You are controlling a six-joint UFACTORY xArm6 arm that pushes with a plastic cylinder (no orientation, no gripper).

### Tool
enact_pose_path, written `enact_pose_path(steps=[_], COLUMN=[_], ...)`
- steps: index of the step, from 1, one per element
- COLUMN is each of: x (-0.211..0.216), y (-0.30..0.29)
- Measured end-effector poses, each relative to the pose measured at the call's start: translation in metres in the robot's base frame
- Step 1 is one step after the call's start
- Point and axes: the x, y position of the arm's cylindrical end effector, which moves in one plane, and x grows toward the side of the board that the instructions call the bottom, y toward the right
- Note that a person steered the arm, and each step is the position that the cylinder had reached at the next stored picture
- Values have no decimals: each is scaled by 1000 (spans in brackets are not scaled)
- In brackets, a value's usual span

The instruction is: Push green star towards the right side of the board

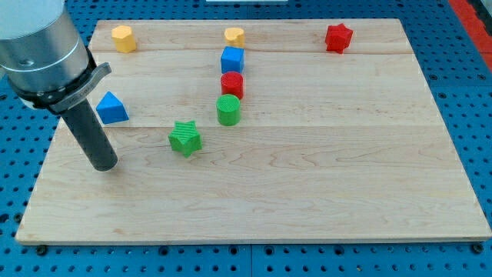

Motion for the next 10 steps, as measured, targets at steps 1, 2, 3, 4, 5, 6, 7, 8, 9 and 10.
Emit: enact_pose_path(steps=[1, 2, 3, 4, 5, 6, 7, 8, 9, 10], x=[-7, -16, -22, -20, -49, -38, -16, -16, -23, -37], y=[-6, -13, -14, 13, 53, 123, 223, 279, 281, 310])
